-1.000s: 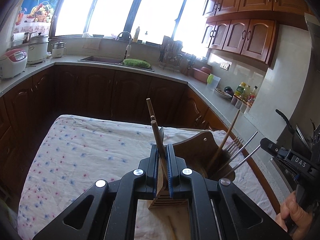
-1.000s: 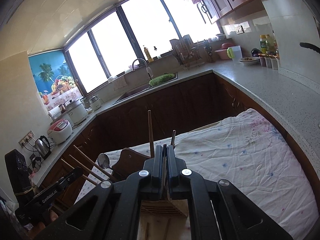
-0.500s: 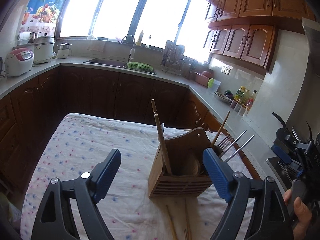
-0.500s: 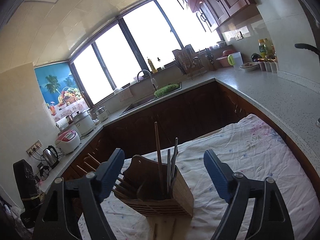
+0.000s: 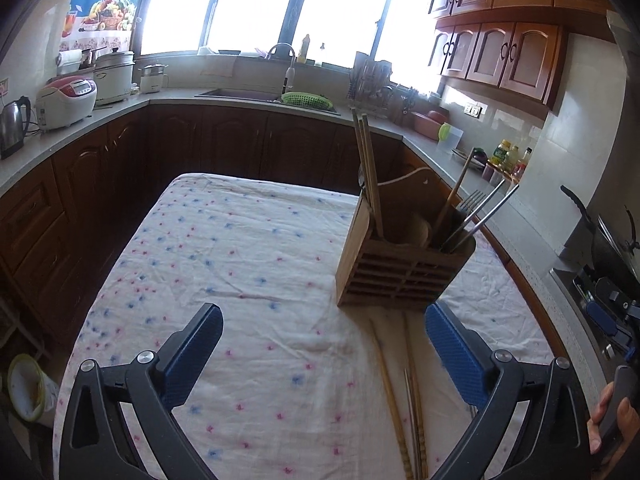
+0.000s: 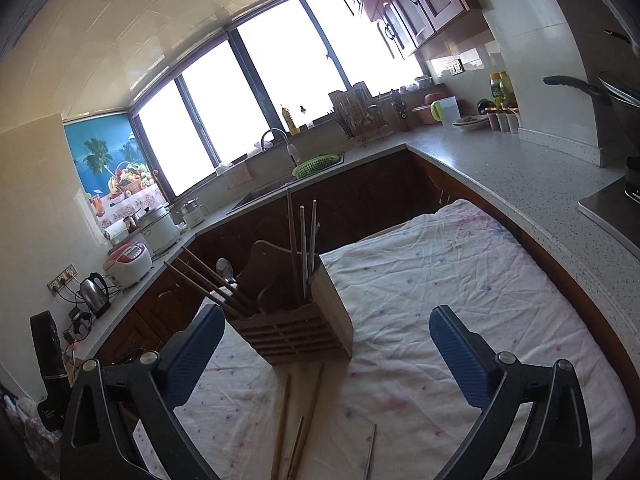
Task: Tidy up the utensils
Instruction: 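Open both tools to release the chopsticks and pull back, then grasp a wooden chopstick with the left tool while the right tool grasps another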
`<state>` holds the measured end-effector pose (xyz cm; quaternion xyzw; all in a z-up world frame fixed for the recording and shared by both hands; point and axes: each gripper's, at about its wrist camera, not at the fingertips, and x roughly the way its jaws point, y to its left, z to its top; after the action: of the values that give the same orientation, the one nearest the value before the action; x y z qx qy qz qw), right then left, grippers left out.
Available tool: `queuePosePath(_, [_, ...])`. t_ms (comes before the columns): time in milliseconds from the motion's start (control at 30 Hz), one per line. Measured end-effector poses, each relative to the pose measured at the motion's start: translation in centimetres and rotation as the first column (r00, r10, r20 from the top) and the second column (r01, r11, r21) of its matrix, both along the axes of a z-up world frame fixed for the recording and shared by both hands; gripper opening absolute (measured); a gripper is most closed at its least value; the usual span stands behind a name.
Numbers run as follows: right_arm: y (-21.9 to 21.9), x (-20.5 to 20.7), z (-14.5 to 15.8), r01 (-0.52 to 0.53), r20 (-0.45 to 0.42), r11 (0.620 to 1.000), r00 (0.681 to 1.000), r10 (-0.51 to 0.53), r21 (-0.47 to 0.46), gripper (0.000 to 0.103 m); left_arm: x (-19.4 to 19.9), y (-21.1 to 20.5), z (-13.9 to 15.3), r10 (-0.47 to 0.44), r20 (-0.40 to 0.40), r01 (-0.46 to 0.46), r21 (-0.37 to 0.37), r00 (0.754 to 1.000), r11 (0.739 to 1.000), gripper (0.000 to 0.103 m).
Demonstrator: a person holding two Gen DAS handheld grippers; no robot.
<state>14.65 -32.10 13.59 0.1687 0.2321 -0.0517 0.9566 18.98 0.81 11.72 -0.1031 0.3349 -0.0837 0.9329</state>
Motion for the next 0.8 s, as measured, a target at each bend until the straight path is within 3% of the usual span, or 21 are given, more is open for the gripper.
queuePosePath(367, [0.8,-3.5,-6.1,0.003,-0.180,1.000,0.984,-0.001,0.008,0.103,-1.0,0.3,-2.2,-0.020,-0.114,0.018,-0.014,0.993,1.000,0.102])
queuePosePath(800, [1.4,-1.8,-9.5,-0.029,-0.287,0.999,0.957,0.032,0.013,0.102,2.0,-1.5,-5.1,-0.051,-0.216,0.045,-0.032,0.975,0.998,0.096])
